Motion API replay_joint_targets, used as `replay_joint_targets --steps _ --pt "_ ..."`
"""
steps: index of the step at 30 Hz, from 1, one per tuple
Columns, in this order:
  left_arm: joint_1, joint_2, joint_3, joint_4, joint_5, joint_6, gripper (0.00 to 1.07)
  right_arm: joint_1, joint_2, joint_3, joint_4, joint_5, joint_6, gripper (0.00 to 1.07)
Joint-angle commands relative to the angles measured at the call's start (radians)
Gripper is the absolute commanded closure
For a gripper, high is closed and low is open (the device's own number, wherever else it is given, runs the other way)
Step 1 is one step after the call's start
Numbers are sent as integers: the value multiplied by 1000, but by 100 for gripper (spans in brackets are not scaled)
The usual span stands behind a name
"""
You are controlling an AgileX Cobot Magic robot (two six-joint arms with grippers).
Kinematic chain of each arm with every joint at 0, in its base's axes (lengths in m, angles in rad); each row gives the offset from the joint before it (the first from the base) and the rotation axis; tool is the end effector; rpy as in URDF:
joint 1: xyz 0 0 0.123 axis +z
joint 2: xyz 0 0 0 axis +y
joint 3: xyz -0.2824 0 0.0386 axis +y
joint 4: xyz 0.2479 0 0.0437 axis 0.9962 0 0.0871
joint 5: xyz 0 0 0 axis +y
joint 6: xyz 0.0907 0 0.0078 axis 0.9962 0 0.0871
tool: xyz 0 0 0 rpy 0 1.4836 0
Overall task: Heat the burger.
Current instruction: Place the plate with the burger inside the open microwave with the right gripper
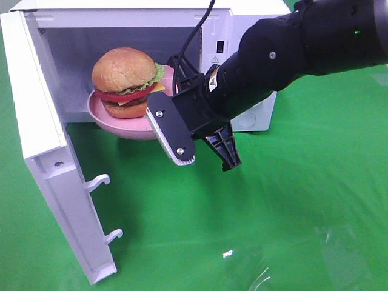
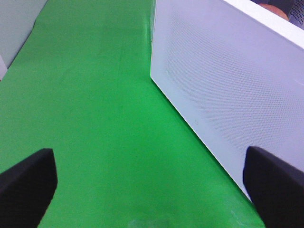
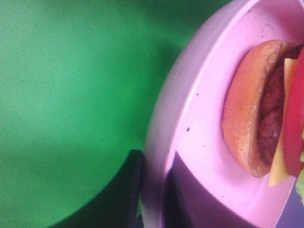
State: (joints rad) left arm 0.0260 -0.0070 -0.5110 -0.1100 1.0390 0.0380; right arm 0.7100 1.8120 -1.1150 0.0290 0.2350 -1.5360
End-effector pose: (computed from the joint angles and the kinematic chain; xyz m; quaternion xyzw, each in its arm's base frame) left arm -0.0064 -0.0088 0.2823 0.0071 0.8414 -0.0377 0.5390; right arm 0.2904 0.2504 0.1942 -0.8374 0.4155 -0.1350 0.3285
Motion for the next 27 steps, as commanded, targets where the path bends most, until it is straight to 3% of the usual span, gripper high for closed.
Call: replay_joint_targets --steps 1,27 --pt "3 -16 2 -2 -4 2 6 -4 23 -53 -4 -48 28 107" --pt "3 -16 2 -2 -4 2 6 -4 184 -253 -3 -53 30 107"
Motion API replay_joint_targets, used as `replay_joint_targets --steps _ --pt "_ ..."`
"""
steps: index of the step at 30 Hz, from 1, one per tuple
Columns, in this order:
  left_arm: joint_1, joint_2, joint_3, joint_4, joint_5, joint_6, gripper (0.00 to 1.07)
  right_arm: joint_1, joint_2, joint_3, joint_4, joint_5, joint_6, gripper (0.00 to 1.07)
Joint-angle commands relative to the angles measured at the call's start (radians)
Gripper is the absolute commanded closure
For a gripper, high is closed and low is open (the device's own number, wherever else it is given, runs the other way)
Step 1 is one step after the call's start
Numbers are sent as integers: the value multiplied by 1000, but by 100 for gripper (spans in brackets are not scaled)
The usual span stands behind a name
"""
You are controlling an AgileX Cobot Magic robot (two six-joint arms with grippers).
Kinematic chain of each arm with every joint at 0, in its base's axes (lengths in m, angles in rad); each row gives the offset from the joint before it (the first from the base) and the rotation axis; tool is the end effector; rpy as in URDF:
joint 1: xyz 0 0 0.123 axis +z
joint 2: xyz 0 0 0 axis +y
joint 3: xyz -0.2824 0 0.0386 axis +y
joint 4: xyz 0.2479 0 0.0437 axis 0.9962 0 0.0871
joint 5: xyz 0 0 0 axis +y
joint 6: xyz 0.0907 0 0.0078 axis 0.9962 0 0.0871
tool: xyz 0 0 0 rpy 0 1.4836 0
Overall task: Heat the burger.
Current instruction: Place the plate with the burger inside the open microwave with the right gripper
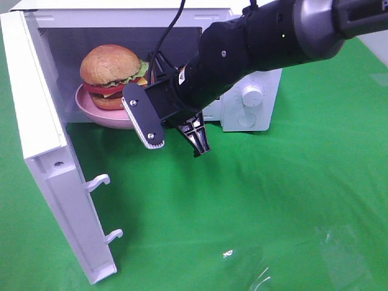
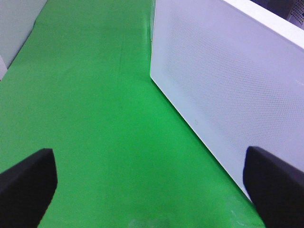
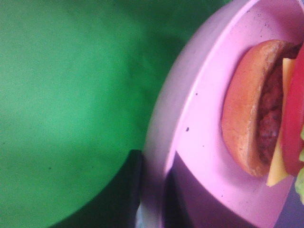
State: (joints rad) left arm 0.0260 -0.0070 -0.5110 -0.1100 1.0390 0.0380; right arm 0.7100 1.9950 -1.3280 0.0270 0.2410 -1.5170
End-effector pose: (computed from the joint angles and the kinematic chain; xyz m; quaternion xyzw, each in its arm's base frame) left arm -0.0064 -0.0088 0.2823 0.0071 0.8414 -0.0377 0.5390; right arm 0.3296 0.2841 0.1788 -0.8300 0.4207 -0.1366 0.3399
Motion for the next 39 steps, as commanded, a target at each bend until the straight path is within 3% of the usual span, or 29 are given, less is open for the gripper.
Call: replay_joint_targets --steps 1,21,39 --pt "3 -16 2 -2 -4 2 6 -4 1 -40 -1 -59 11 107" --pt "3 -16 2 -2 -4 2 6 -61 147 -273 -7 -3 74 107" --pt "3 -16 2 -1 -4 2 6 -73 253 -385 -6 31 81 107"
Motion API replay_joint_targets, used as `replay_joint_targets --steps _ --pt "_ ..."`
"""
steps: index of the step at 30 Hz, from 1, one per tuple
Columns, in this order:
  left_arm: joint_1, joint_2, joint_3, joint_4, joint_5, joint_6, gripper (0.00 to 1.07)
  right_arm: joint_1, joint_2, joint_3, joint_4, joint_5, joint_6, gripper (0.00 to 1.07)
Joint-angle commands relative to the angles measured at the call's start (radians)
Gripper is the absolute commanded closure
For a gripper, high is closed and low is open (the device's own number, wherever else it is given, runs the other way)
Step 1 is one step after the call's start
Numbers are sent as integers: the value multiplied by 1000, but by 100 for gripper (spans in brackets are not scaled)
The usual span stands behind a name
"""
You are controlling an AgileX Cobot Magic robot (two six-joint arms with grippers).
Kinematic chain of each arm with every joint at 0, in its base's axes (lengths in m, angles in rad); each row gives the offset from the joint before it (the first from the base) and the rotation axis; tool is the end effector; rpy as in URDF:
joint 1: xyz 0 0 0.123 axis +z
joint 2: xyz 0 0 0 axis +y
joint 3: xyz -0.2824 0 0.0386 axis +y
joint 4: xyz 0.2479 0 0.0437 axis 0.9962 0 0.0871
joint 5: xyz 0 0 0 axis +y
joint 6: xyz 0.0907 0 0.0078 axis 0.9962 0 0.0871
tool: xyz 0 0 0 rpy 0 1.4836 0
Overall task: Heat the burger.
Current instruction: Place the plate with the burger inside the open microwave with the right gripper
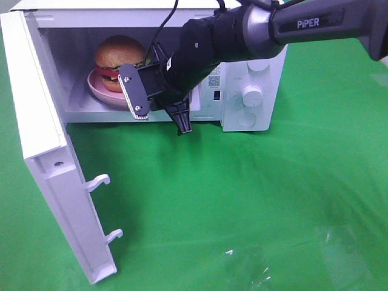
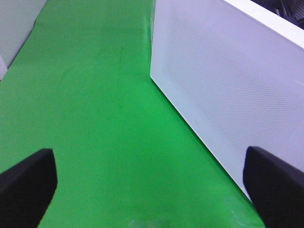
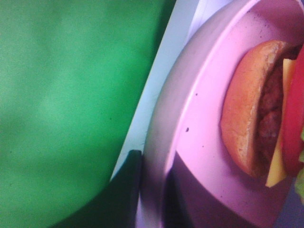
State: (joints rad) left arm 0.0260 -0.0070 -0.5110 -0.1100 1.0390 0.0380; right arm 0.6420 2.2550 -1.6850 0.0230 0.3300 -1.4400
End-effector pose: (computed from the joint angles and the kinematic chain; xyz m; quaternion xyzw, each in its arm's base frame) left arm -0.0064 -0.0088 0.2823 0.0071 0.8414 -0.0377 0.5390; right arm 0.4026 0.3019 0.1543 -0.7972 0.4770 -0.1368 0.3438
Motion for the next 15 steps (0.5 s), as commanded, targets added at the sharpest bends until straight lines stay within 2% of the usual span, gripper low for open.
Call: replay_joint_targets --steps 1,15 --pt "3 -16 2 -1 -4 2 6 -5 -3 -28 -2 -59 4 107" --pt "3 -16 2 -1 -4 2 6 -17 15 -28 -3 -70 4 107"
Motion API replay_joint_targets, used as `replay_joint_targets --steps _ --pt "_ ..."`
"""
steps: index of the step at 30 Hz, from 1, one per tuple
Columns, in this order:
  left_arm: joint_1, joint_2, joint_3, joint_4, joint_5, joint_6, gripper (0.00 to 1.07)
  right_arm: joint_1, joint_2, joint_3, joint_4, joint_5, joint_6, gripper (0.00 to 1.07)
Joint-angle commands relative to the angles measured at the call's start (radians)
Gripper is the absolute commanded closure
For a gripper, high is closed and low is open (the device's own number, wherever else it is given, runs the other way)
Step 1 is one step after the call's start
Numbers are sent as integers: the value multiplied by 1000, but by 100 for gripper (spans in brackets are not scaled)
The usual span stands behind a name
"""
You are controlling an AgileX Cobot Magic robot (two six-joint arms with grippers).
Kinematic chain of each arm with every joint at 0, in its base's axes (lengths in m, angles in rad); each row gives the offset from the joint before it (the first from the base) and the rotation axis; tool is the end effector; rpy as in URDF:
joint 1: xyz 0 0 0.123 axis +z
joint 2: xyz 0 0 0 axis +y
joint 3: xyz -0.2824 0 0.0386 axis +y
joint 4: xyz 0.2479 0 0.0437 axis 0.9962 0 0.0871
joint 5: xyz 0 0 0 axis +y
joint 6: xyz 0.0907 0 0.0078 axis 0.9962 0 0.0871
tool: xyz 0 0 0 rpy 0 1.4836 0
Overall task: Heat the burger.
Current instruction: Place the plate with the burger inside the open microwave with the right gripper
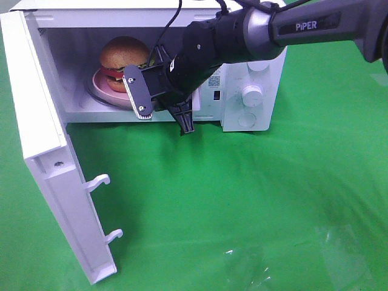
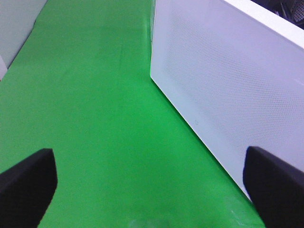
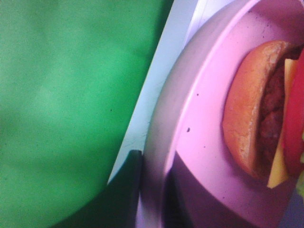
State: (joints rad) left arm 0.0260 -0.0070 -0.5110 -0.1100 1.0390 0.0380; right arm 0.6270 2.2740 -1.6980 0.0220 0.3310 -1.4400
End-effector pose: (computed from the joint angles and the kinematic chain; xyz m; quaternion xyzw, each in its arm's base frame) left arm -0.0064 -0.0088 0.2823 0.0071 0.8414 -0.0377 0.5390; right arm 0.4092 0.2973 0.1484 -0.7949 0.4833 -0.1384 0.3397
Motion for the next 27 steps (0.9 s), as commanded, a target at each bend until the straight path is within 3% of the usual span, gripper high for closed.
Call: replay_joint_targets --steps 1,7,9,14,20,27 --pt "3 -16 2 -1 -4 2 6 -2 -4 -15 -2 -71 4 107" --pt "3 -16 2 -1 -4 2 6 -2 0 -15 -2 -75 4 104" --pt "3 -16 2 -1 -4 2 6 -2 0 -15 -2 -75 4 96" --pt "3 -16 2 -1 -4 2 6 -2 0 -15 -2 -75 4 89" --pt "3 -16 2 -1 -4 2 6 -2 0 -15 -2 -73 4 66" --pt "3 -16 2 -1 -4 2 6 -2 0 -14 -2 -47 12 60"
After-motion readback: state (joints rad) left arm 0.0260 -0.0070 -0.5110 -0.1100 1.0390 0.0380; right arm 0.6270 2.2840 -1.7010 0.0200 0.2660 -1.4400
